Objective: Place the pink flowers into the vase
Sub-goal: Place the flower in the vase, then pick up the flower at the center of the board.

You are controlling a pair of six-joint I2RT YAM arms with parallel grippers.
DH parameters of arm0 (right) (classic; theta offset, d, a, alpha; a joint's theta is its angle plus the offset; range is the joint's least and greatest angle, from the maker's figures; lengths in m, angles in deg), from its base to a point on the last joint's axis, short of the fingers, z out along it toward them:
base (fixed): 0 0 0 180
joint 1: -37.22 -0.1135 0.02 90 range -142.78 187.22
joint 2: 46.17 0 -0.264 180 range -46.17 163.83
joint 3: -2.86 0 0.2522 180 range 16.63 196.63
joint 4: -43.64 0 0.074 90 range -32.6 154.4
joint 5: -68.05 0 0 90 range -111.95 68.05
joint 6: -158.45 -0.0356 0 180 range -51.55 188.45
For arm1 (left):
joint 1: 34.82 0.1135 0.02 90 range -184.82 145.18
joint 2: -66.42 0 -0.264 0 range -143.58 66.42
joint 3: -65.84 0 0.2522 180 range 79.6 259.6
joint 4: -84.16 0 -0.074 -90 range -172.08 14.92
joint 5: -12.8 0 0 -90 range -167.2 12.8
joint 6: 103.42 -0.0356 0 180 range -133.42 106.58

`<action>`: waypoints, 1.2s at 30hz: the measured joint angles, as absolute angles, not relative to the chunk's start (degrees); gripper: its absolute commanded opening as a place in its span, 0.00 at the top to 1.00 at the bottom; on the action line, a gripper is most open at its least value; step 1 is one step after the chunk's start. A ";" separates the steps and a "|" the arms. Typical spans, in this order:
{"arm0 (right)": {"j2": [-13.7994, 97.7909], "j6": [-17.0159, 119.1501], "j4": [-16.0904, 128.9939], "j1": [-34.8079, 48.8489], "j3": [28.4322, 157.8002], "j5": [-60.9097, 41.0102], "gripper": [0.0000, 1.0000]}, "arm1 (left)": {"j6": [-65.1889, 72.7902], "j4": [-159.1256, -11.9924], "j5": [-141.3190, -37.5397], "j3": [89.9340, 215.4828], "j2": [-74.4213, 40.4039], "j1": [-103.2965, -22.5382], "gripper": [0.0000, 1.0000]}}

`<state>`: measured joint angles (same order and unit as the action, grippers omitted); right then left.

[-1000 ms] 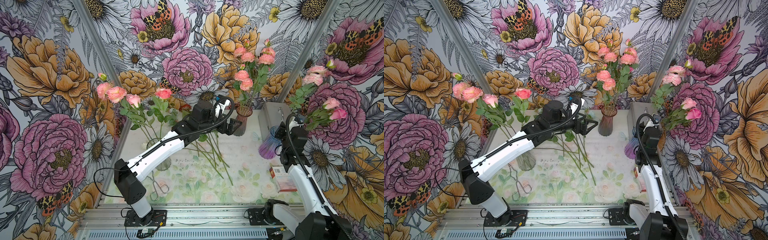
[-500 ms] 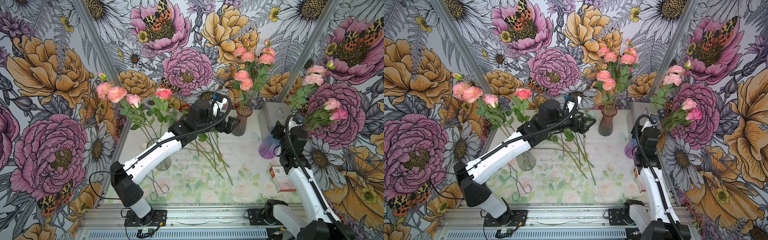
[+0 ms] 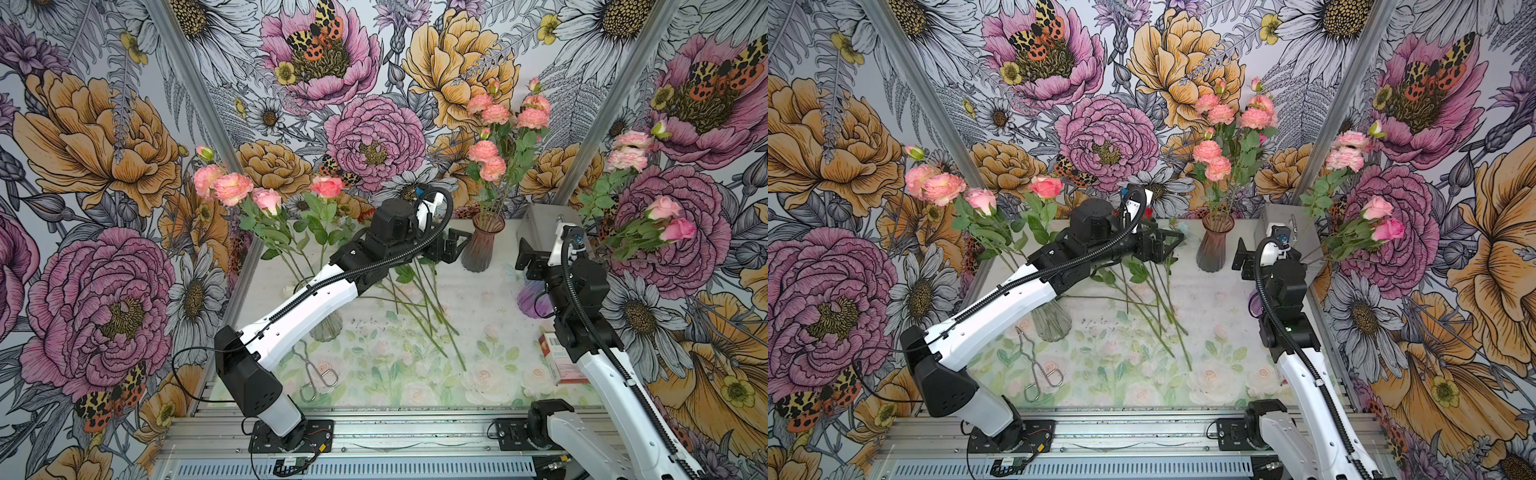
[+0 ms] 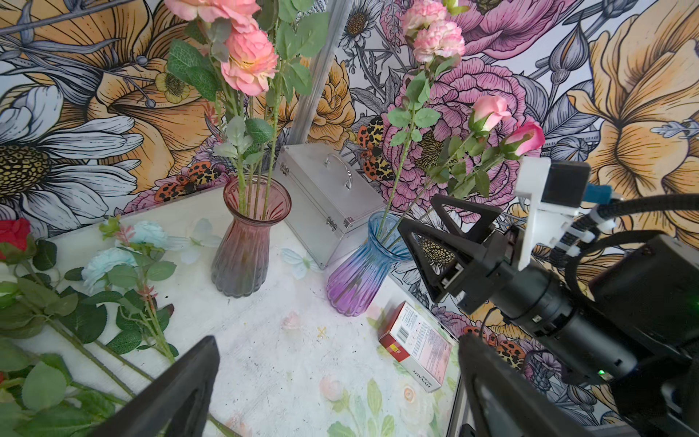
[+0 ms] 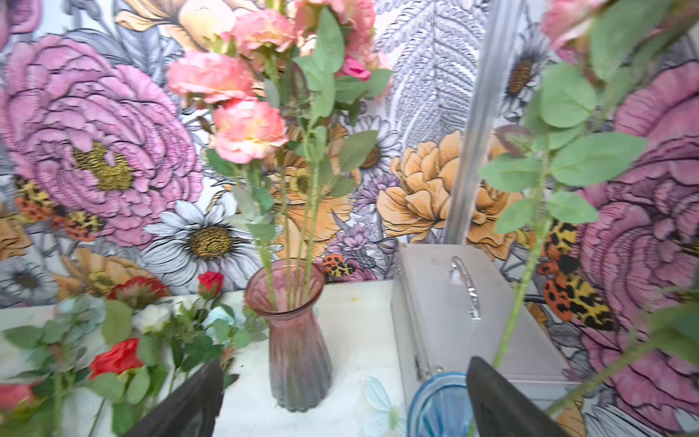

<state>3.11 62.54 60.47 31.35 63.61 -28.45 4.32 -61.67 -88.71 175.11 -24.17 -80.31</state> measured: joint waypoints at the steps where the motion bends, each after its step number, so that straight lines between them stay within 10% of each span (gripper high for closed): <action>1: 3.06 62.54 61.04 29.98 63.78 -27.58 0.00 | 4.43 -61.72 -88.25 174.67 -23.47 -80.31 0.01; 14: 23.39 59.63 60.93 7.25 63.83 -24.17 0.00 | 7.92 -65.54 -81.01 164.97 -10.72 -78.48 0.01; 36: 64.64 56.05 59.12 -3.35 87.87 -25.17 0.01 | 10.92 -66.96 -78.44 159.72 -4.47 -74.59 0.01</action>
<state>64.64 56.05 59.12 -3.35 87.87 -25.17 10.92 -66.96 -78.44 159.72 -4.47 -74.59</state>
